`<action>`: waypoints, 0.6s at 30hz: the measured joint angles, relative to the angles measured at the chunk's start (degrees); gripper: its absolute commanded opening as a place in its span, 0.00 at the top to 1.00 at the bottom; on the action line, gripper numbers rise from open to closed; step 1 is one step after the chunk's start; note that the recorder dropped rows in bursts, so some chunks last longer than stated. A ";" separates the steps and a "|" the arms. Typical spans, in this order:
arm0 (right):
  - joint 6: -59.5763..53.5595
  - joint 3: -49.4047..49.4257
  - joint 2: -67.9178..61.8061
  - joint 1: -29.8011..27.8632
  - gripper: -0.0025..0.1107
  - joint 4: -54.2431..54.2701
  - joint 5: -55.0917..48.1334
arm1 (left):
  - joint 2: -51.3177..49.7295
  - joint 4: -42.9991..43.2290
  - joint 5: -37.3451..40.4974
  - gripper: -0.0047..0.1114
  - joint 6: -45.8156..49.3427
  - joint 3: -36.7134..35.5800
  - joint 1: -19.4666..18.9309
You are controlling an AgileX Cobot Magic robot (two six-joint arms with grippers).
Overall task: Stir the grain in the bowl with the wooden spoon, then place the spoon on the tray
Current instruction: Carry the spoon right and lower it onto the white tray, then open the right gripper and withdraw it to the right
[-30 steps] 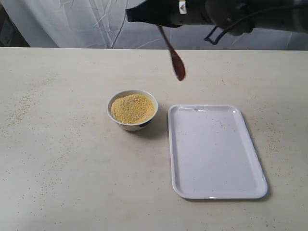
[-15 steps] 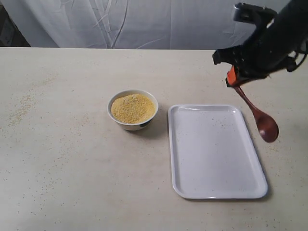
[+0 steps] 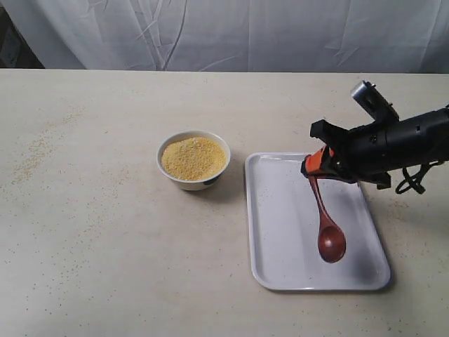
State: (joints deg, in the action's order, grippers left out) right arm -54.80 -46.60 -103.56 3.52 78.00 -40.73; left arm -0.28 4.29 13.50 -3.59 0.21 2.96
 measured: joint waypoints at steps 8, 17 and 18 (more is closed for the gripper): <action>-1.39 0.00 -4.10 0.00 0.39 2.15 3.68 | 0.00 0.00 0.00 0.96 0.00 0.00 0.00; 1.71 -0.39 3.19 0.00 0.79 -7.27 8.88 | 0.00 0.00 0.00 0.96 0.00 0.00 0.00; 3.42 -0.41 4.98 0.00 0.93 -10.60 9.10 | 0.00 0.00 0.00 0.96 0.00 0.00 0.00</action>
State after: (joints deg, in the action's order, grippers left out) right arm -51.39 -47.00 -98.58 3.52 67.40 -31.63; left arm -0.28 4.29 13.50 -3.59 0.21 2.96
